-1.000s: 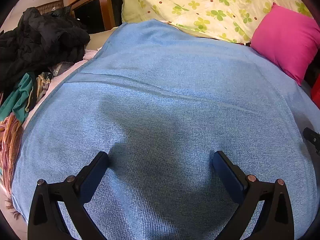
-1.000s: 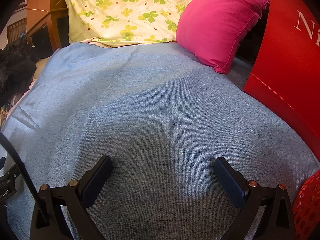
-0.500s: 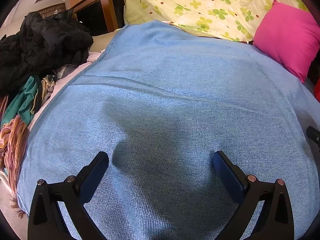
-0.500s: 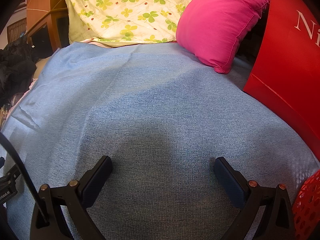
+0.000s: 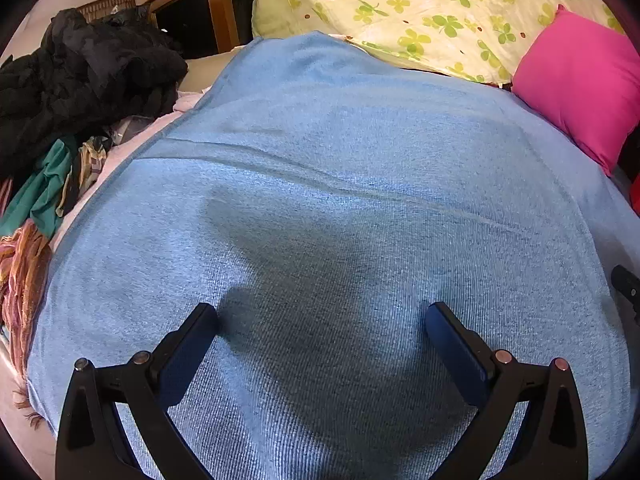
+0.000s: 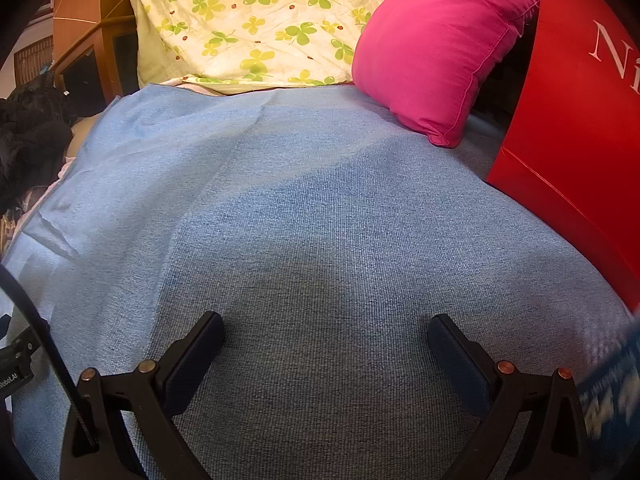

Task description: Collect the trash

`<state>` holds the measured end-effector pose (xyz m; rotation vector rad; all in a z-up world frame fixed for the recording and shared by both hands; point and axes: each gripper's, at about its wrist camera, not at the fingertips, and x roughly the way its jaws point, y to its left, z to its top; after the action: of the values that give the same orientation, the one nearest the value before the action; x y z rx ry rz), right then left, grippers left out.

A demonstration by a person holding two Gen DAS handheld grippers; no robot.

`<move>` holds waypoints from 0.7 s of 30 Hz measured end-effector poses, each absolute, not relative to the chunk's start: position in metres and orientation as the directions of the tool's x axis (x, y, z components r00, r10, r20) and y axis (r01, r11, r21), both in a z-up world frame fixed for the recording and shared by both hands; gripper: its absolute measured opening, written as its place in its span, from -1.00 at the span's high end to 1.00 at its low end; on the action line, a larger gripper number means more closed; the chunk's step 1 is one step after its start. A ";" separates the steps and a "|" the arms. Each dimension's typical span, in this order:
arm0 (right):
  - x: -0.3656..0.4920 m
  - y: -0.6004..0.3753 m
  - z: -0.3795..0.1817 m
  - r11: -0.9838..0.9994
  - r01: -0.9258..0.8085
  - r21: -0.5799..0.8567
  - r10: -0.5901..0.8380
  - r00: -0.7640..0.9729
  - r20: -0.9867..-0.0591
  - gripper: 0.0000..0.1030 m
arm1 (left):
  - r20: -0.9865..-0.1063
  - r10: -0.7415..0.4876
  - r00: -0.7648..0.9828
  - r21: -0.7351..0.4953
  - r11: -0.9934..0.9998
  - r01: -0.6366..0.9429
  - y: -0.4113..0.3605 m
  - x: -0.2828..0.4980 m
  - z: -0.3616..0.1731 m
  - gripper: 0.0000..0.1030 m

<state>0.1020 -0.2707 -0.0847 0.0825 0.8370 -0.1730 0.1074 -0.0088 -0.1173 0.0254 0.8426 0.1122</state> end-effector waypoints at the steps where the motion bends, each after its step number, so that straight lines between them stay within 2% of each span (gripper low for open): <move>1: 0.102 -0.271 -0.085 0.983 0.185 0.004 -0.120 0.657 -0.744 -1.00 | -0.746 0.103 0.658 0.062 0.994 -0.086 -0.008 0.108 -0.117 -1.00; 21: 0.102 -0.271 -0.085 0.982 0.191 0.001 -0.126 0.649 -0.750 -1.00 | -0.756 0.100 0.647 0.061 0.995 -0.083 -0.010 0.110 -0.116 -1.00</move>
<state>0.1018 -0.2706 -0.0847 0.0826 0.8455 -0.1805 0.1102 -0.0099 -0.1161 0.0215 0.8609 0.1042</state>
